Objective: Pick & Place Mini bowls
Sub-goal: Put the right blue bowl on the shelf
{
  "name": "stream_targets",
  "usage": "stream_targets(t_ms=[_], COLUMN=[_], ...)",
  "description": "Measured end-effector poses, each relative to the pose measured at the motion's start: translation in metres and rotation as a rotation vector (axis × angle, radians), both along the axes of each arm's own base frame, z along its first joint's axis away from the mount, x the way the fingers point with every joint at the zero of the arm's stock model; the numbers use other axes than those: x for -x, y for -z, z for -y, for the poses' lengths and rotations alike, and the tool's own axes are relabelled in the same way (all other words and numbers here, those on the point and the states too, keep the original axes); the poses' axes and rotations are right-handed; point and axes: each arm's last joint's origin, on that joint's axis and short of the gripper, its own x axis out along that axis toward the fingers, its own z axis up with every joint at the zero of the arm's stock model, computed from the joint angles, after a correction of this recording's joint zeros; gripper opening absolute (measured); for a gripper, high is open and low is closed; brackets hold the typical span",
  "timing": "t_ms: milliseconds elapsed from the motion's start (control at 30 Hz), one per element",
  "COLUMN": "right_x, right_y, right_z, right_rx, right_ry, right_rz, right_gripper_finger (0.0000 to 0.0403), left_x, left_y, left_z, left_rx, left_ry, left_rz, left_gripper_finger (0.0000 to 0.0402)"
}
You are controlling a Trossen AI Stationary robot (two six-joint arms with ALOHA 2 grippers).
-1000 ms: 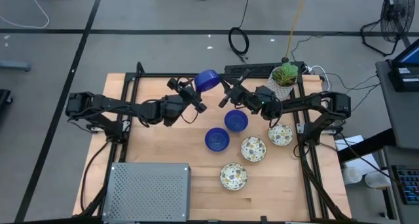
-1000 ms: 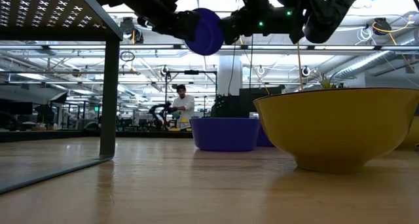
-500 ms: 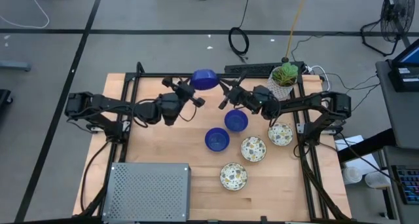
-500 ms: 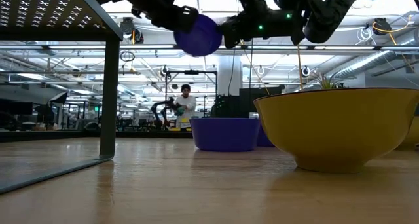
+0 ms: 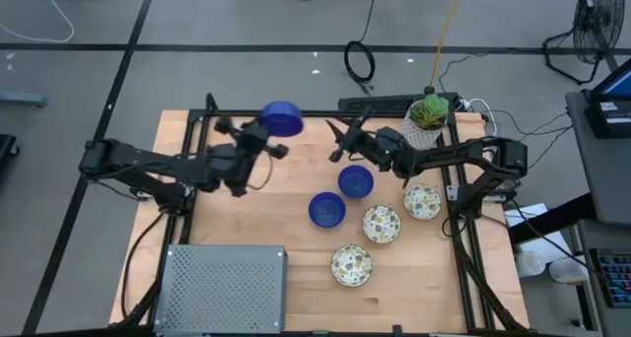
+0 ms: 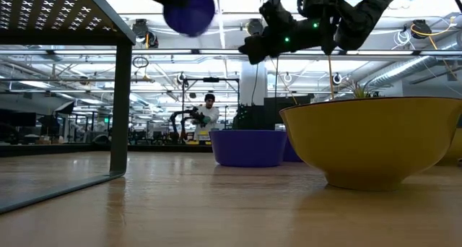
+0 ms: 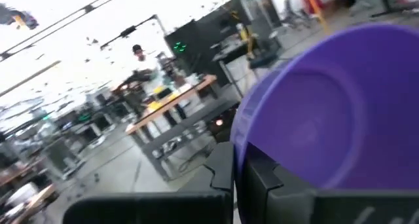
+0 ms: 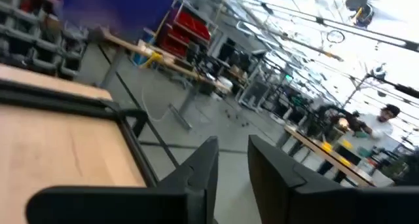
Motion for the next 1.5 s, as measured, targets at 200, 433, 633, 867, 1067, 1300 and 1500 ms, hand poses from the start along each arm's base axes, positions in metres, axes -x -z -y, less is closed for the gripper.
stream_targets(t_ms=[200, 433, 633, 867, 1067, 1300, 1500], right_x=[0.001, 0.001, 0.001, 0.001, 0.001, 0.001, 0.001], right_y=[0.003, 0.002, 0.001, 0.001, 0.001, 0.000, -0.001], right_z=[0.002, 0.004, 0.003, 0.004, 0.004, 0.003, 0.003], right_rx=[-0.012, -0.012, -0.011, -0.011, -0.042, -0.042, -0.041], right_ry=[0.032, 0.034, 0.031, 0.032, 0.027, 0.023, 0.022], right_rz=[-0.031, -0.024, -0.020, -0.018, 0.006, 0.024, 0.027], right_gripper_finger=[0.0087, 0.0083, 0.0084, 0.0084, 0.0086, 0.0086, 0.0086], left_x=[0.043, 0.084, 0.094, 0.102, 0.109, 0.090, 0.067], left_y=[-0.031, -0.064, -0.067, -0.069, -0.073, -0.065, -0.056], left_z=[0.031, 0.055, 0.067, 0.085, 0.110, 0.156, 0.192], left_rx=[0.047, 0.136, 0.169, 0.221, 0.264, 0.168, 0.167], left_ry=[-0.021, 0.154, 0.237, 0.346, 0.473, 0.725, 1.268], left_rz=[0.042, 0.285, 0.335, 0.400, 0.418, 0.317, 0.134], left_gripper_finger=[0.0004, 0.0003, 0.0003, 0.0003, 0.0003, 0.0003, 0.0003])
